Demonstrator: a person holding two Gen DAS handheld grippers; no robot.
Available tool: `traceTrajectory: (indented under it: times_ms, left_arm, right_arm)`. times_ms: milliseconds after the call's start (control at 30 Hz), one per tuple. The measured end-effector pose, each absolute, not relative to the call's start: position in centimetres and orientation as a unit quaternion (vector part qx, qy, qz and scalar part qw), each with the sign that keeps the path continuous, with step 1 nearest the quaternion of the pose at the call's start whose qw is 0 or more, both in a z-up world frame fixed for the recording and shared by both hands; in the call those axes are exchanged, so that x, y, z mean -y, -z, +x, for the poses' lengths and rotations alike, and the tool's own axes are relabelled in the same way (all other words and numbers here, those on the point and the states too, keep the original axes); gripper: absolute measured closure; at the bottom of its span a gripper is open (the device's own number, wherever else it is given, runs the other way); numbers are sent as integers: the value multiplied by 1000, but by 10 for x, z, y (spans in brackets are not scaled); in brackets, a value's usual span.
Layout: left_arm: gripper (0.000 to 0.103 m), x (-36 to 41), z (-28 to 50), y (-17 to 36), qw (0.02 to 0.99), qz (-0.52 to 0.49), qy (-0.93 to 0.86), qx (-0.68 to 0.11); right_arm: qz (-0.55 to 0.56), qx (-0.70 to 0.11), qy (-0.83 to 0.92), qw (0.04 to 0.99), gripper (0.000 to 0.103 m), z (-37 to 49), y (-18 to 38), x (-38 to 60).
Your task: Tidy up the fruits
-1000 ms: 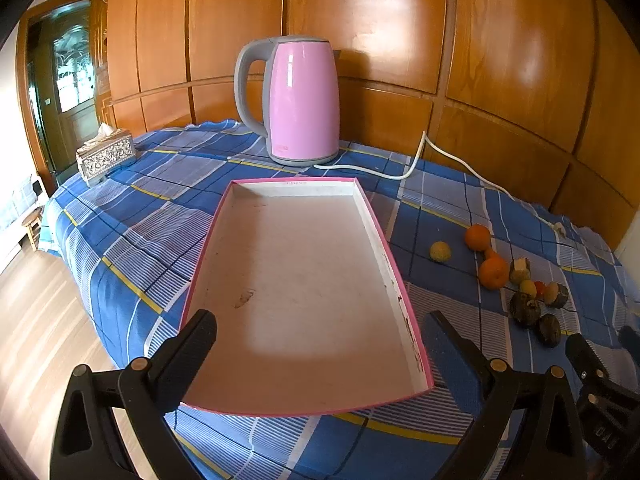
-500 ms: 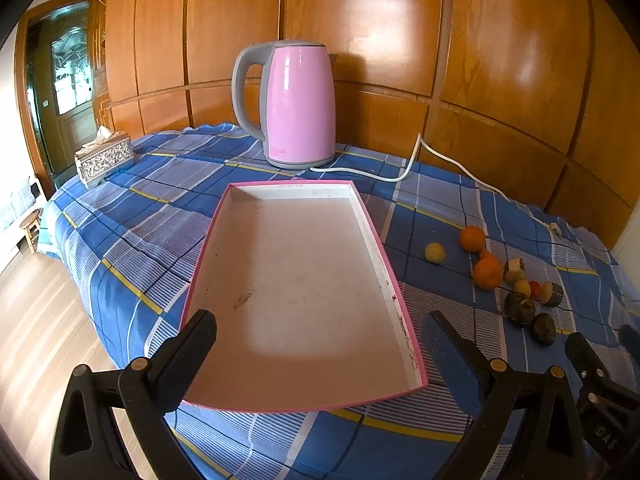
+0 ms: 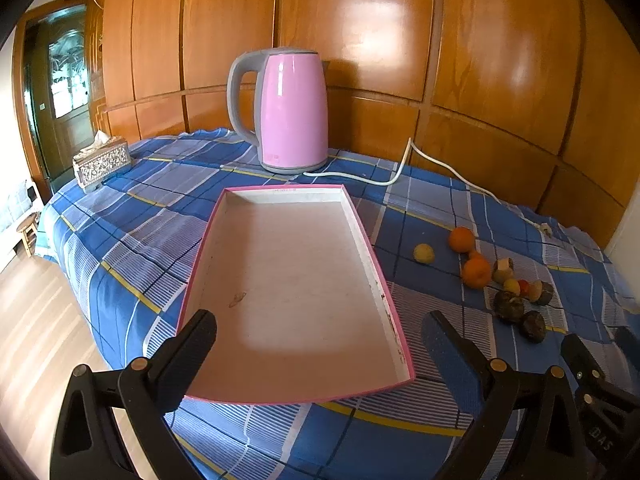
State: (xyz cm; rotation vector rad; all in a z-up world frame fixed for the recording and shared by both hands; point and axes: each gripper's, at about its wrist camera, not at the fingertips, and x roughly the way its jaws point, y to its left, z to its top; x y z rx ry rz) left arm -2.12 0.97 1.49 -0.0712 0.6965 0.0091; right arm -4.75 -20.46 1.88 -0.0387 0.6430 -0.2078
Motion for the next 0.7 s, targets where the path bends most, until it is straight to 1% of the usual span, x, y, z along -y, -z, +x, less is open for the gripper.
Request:
traceTrajectory:
  times_ms: [700]
  left_arm:
    - [0, -13, -22, -15, 938, -47, 1, -343]
  right_arm:
    - [-23, -311, 114, 943, 0, -56, -26, 205]
